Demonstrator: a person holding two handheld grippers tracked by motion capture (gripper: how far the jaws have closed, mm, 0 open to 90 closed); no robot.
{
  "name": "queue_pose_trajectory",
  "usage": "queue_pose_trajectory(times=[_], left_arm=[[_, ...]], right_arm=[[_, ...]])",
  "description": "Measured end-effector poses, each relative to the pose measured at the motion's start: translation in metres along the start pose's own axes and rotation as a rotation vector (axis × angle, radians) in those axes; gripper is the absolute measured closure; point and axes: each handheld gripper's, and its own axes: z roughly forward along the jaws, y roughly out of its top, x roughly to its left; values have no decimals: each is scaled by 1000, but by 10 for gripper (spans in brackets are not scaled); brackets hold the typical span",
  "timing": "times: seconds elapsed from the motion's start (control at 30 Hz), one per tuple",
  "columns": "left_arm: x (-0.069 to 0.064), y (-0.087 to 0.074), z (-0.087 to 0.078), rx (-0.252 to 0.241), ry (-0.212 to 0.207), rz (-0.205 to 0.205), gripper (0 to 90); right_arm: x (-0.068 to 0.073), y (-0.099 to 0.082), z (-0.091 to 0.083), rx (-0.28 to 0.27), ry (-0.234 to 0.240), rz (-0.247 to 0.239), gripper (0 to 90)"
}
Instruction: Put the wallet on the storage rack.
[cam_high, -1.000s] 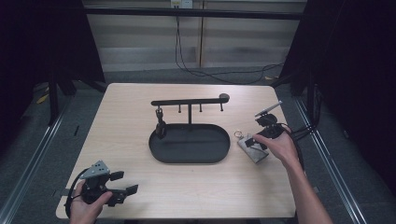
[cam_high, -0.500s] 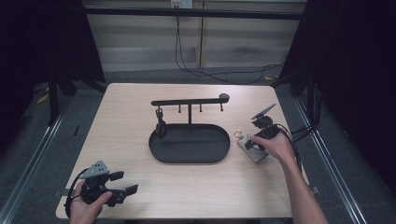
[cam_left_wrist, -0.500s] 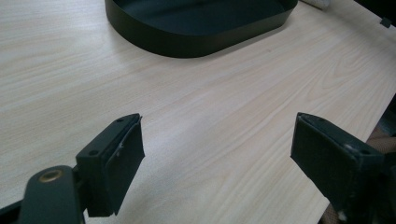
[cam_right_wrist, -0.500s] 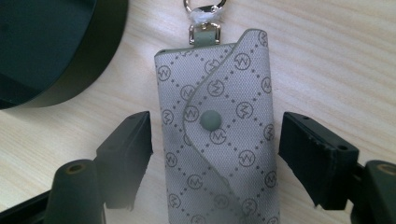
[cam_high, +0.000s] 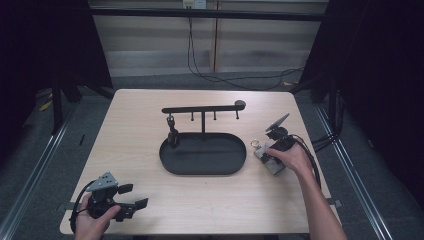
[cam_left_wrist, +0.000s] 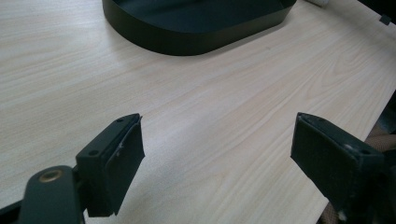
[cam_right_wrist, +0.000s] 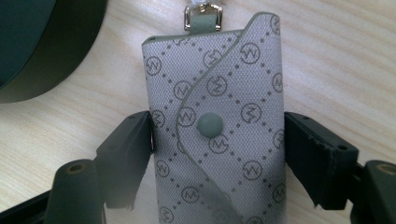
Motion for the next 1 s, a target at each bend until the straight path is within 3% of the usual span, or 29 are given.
queue_pose_trajectory(times=[0.3, 0.6, 1.0], left_arm=[[-1, 0, 1, 7, -4, 2, 169], [0, 0, 1, 10, -6, 2, 169], [0, 0, 2, 13, -1, -4, 169]], right_arm=[[4, 2, 6, 21, -25, -26, 266], [4, 4, 2, 43, -21, -12, 325], [7, 8, -8, 48, 3, 14, 336]])
